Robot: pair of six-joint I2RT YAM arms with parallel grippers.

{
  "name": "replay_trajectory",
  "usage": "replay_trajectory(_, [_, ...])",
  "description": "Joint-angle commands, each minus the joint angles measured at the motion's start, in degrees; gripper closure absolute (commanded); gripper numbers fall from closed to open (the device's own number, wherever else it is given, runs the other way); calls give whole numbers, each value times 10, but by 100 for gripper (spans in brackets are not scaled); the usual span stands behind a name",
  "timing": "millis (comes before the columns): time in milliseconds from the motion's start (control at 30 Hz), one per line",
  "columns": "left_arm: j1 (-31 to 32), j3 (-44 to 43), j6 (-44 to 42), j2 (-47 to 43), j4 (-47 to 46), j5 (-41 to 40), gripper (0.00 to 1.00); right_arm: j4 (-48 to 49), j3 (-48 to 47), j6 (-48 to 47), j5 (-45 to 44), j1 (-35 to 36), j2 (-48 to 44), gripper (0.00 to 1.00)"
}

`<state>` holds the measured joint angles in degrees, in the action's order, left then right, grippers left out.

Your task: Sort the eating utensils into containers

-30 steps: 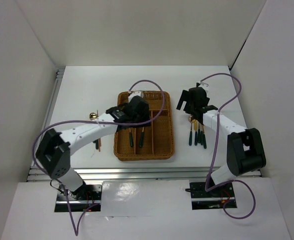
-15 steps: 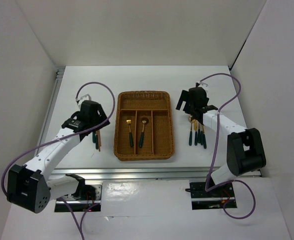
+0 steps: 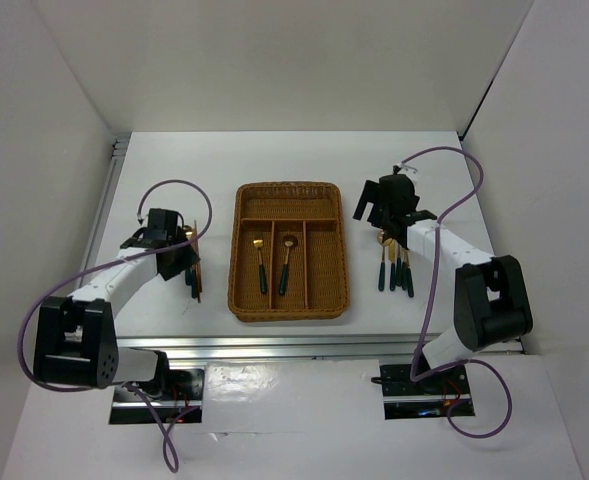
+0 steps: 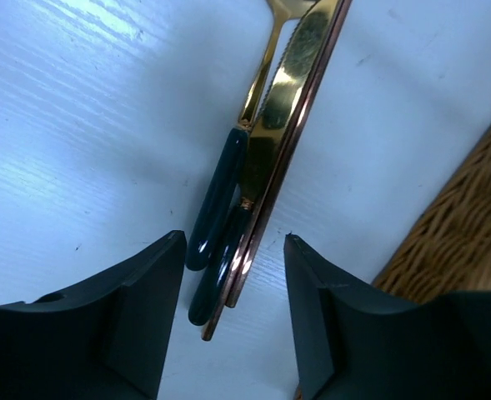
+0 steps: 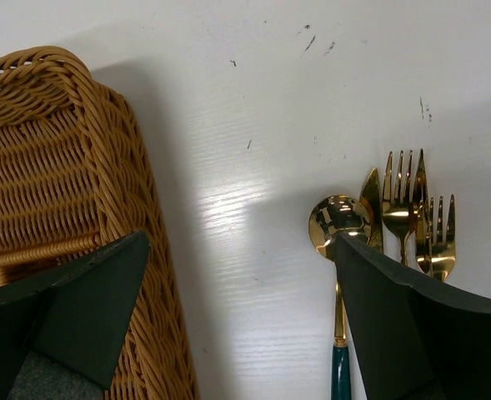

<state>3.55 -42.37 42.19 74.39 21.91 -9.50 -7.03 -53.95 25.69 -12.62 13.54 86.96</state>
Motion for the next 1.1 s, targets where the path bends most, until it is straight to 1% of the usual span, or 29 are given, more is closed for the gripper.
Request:
replay_trajectory(0, [-2, -9, -12, 27, -17, -2, 37, 21, -5, 0, 0, -4, 7, 0])
replay_trajectory(33, [-2, -9, -12, 32, -17, -10, 39, 21, -5, 0, 0, -4, 7, 0])
replay_trajectory(267, [-2, -16, -12, 45, -6, -46, 40, 21, -5, 0, 0, -4, 18, 0])
replay_trajectory(667, [-2, -26, -12, 87, -11, -51, 45, 21, -5, 0, 0, -4, 23, 0])
replay_trajectory(767, [-2, -32, -18, 87, -11, -56, 45, 21, -5, 0, 0, -4, 23, 0])
replay_trajectory(933, [-2, -37, -18, 104, -11, -61, 50, 21, -5, 0, 0, -4, 23, 0])
replay_trajectory(1067, [-7, -43, -18, 118, -11, -61, 51, 21, -11, 0, 0, -4, 23, 0])
